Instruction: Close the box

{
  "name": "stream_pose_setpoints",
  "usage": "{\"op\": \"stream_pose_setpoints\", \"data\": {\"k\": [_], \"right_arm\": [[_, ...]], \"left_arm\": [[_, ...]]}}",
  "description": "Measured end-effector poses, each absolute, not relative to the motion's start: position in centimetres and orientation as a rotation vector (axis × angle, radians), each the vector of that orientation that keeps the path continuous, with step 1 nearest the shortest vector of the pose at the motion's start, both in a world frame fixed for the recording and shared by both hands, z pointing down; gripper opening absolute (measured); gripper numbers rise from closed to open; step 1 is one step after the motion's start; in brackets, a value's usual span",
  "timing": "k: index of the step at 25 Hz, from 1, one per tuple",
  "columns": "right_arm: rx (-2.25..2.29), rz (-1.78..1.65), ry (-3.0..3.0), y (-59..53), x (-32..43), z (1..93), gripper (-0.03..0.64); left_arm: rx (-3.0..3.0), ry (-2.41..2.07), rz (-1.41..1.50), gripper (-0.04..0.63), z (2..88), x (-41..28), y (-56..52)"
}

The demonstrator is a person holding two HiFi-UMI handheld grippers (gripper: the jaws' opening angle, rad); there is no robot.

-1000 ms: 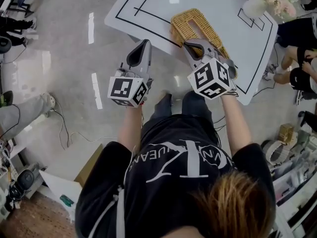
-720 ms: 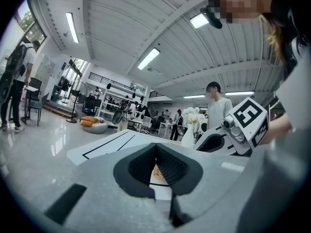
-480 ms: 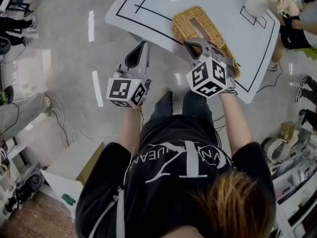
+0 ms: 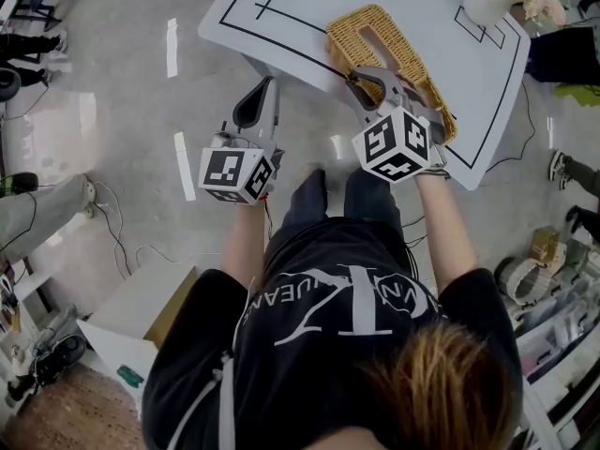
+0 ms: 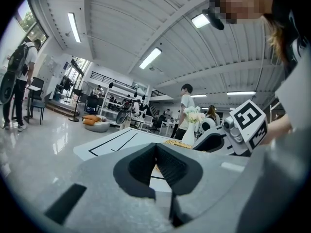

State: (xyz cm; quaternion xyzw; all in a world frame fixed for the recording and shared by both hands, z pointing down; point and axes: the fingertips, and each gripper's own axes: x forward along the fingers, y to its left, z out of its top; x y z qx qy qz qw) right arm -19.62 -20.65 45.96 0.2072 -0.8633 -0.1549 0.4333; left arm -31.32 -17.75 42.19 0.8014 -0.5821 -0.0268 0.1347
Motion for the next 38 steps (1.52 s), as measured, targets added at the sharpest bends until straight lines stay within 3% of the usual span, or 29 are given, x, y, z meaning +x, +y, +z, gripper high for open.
{"op": "stream_pose_setpoints", "data": {"k": [10, 26, 38], "right_arm": [[0.610, -0.380, -2.157, -19.3, -17.9, 44.4, 0.084], [0.978, -0.137, -2.362, -17.6, -9.5, 39.7, 0.000], [1.162, -0.020, -2.530, -16.1, -2.6, 36.0, -0.002]], "left_arm": [[2.361, -1.650, -0.083, 0.009, 41.7, -30.2, -16.3], [2.501, -1.589, -0.097, 0.009, 38.5, -25.3, -16.4], [2.536, -1.638, -0.126, 0.009, 35.0, -21.8, -15.2]]}}
